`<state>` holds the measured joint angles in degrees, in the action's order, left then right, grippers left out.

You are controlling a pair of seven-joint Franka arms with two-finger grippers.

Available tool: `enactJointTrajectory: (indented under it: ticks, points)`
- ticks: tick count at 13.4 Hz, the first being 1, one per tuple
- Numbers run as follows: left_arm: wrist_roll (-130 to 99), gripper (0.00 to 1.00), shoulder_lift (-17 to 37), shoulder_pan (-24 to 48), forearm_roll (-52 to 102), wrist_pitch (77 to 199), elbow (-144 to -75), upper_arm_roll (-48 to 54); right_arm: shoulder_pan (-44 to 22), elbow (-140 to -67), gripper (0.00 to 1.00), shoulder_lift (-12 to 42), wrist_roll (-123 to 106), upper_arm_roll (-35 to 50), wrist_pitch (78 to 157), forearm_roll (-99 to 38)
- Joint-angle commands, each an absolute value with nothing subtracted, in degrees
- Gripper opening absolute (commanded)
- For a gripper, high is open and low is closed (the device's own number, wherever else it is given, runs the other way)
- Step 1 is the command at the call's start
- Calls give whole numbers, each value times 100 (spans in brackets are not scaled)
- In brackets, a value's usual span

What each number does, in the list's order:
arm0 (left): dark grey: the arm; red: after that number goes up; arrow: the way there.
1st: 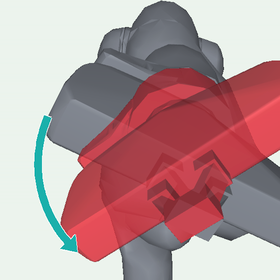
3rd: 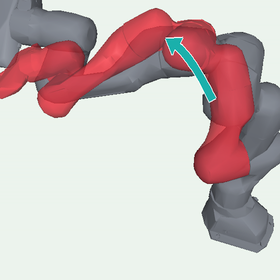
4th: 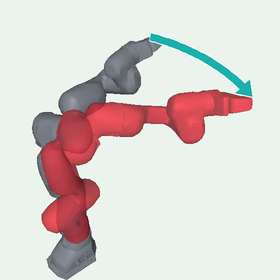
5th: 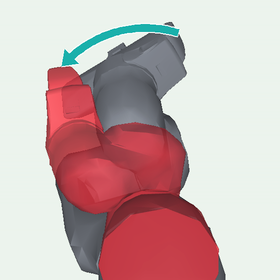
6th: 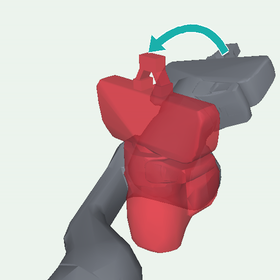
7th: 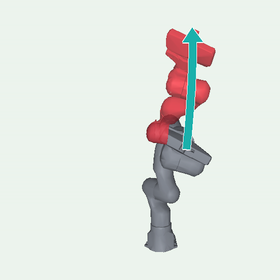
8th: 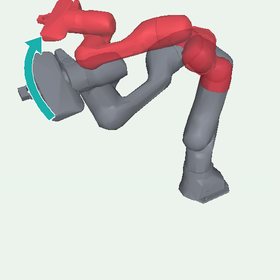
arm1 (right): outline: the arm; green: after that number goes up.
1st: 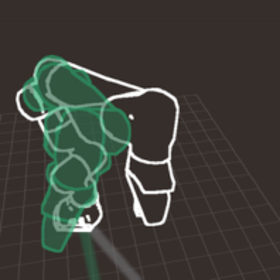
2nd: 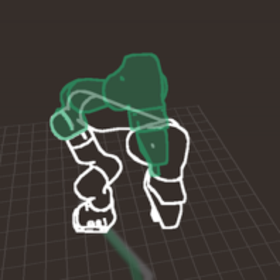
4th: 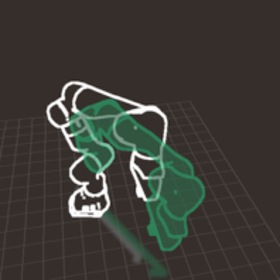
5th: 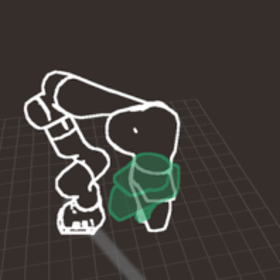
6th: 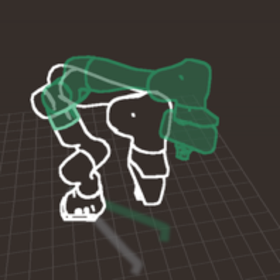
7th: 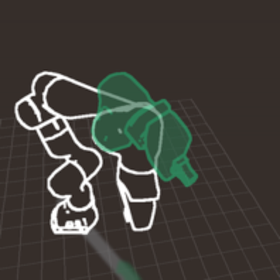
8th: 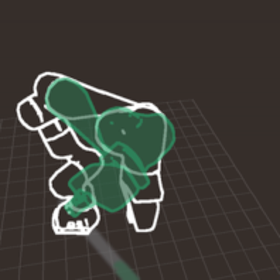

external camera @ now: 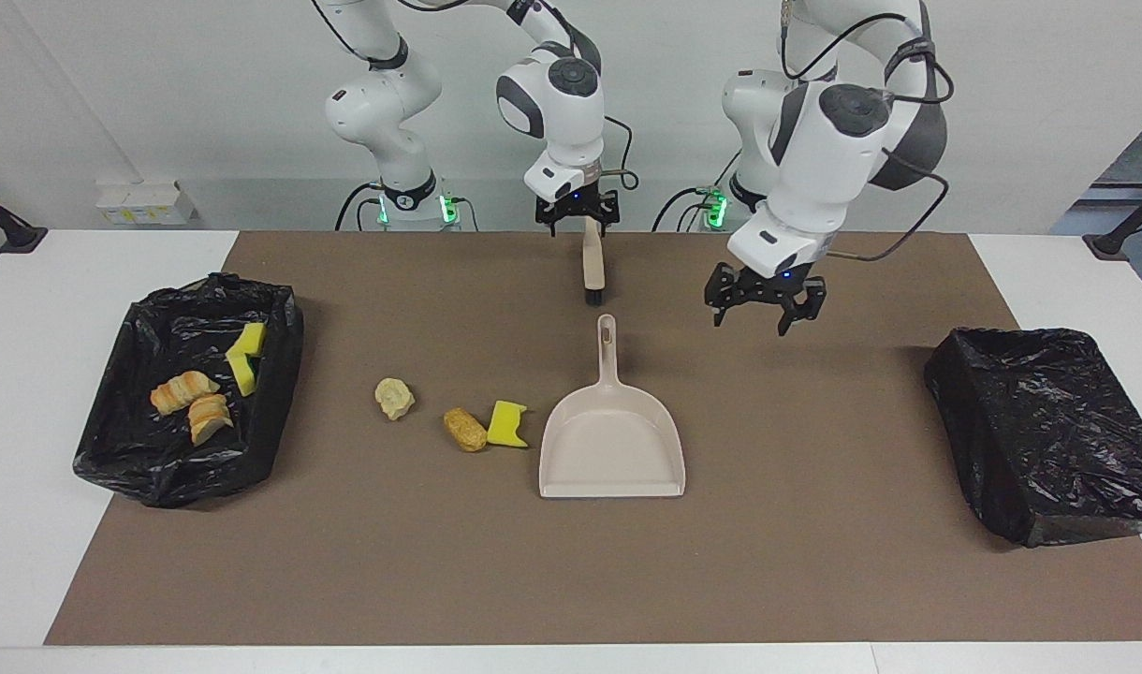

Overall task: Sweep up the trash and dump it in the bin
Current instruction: 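Lower the dustpan beside the remaining pieces and release the right gripper, then grasp the dustpan handle with the left gripper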

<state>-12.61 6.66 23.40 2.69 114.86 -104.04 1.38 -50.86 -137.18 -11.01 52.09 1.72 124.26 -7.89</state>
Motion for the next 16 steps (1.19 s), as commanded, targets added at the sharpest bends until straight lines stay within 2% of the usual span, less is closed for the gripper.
enactJointTrajectory:
  ticks: [1,4,6,9,11,12,13,14,15,16]
  points:
    - [-1984,100,1185,2899,325,12117,-10406,44,-5614,-14228,100,-1345,5938,167,12918,-879]
    - [-2408,100,1607,3304,325,12751,-10432,61,-5967,-14344,100,-1213,6187,167,13034,-870]
    - [-2400,100,1644,3488,325,12989,-10703,62,-6274,-14536,100,-1116,6345,167,13278,-870]
    - [-2460,100,1897,3761,325,13560,-10942,62,-6284,-14634,70,-1116,6354,167,13350,-870]
    - [-2531,100,1916,3762,325,13597,-10925,62,-6293,-14634,57,-1081,6355,167,13368,-870]
    - [-2523,100,1907,3762,325,13579,-10925,62,-6293,-14634,40,-1081,6346,167,13333,-870]
    - [-2522,100,1899,3762,325,13562,-10907,53,-6293,-14616,19,-1081,6346,167,13324,-870]
    - [-2531,100,1907,3736,316,13562,-10872,44,-6293,-14573,4,-1020,6328,167,13333,-870]
    - [-2531,90,1907,3709,316,13501,-10881,44,-6276,-14477,0,-941,6285,167,13342,-861]
    - [-2531,74,1899,3709,308,13456,-10881,44,-6249,-14423,0,-923,6284,158,13324,-861]
